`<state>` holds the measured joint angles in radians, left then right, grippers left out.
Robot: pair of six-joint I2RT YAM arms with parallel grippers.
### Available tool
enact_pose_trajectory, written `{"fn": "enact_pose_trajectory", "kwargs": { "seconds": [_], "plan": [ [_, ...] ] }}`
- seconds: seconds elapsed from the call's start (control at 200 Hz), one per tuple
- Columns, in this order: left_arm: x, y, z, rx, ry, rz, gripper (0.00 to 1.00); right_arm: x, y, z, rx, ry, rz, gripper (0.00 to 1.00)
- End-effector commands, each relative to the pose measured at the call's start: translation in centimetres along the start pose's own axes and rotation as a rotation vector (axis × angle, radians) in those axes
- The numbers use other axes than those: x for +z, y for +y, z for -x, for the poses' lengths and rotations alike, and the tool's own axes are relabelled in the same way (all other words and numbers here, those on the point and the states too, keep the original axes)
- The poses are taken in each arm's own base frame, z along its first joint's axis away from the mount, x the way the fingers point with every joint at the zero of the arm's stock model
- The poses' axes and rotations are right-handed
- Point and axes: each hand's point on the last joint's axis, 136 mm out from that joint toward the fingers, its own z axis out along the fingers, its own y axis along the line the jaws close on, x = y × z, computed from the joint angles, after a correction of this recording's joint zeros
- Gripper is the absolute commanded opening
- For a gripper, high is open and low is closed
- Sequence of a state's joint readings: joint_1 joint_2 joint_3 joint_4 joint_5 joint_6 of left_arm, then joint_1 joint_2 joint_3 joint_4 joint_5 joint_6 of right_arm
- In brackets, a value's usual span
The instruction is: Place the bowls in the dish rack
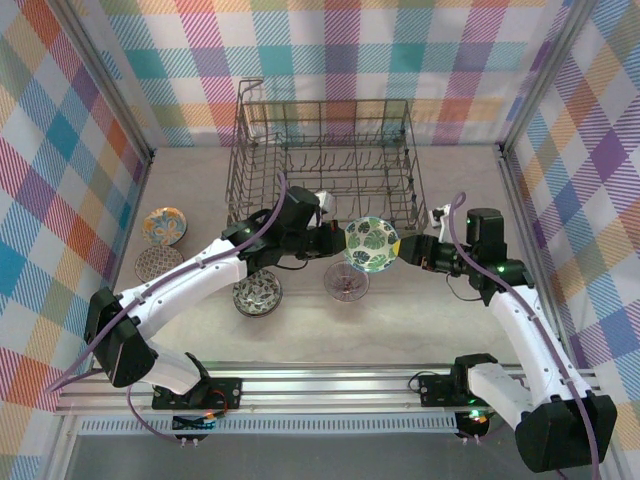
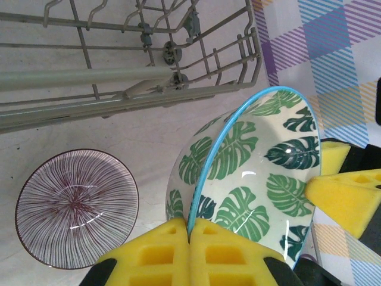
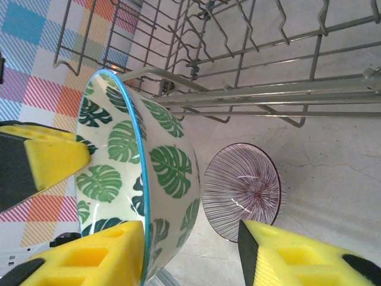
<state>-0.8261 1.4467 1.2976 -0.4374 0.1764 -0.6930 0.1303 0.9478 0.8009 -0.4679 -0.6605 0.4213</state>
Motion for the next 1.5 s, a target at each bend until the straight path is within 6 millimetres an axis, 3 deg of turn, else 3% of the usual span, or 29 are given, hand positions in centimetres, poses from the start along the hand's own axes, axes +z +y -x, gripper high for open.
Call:
{"fn": "enact_pose_trajectory", "kwargs": {
  "seconds": [0.0,0.41,0.905,1.26,1.4,1.495],
  "plan": [
    [-1.2,-2.5,1.3,0.048,-0.053,-0.044,0.0,-0.4,0.1,0.5,-0.012,-0.006,-0.028,0.46],
    [-0.2,-3.2,0.9,0.058,-0.026,-0.048,0.0,-0.1,0.4,0.4,-0.043,-0.002,-0.035,0.45],
    [0.3,-3.6,0.4,0.073,-0.012,-0.046,0.0,0.9,0.3,-0.4,-0.051,0.047,-0.061,0.21],
    [-0.4,-3.5,0.7,0.098,-0.033,-0.031,0.01,0.4,-0.8,0.6,-0.051,0.002,-0.163,0.07],
    [-0.8,-3.1,0.9,0.115,-0.05,-0.01,0.1,0.5,-1.0,1.4,-0.034,-0.019,-0.188,0.02],
    [-1.3,-3.1,1.5,0.125,-0.073,-0.006,0.25,0.5,-0.8,2.1,-0.029,-0.024,-0.196,0.0]
  ]
}}
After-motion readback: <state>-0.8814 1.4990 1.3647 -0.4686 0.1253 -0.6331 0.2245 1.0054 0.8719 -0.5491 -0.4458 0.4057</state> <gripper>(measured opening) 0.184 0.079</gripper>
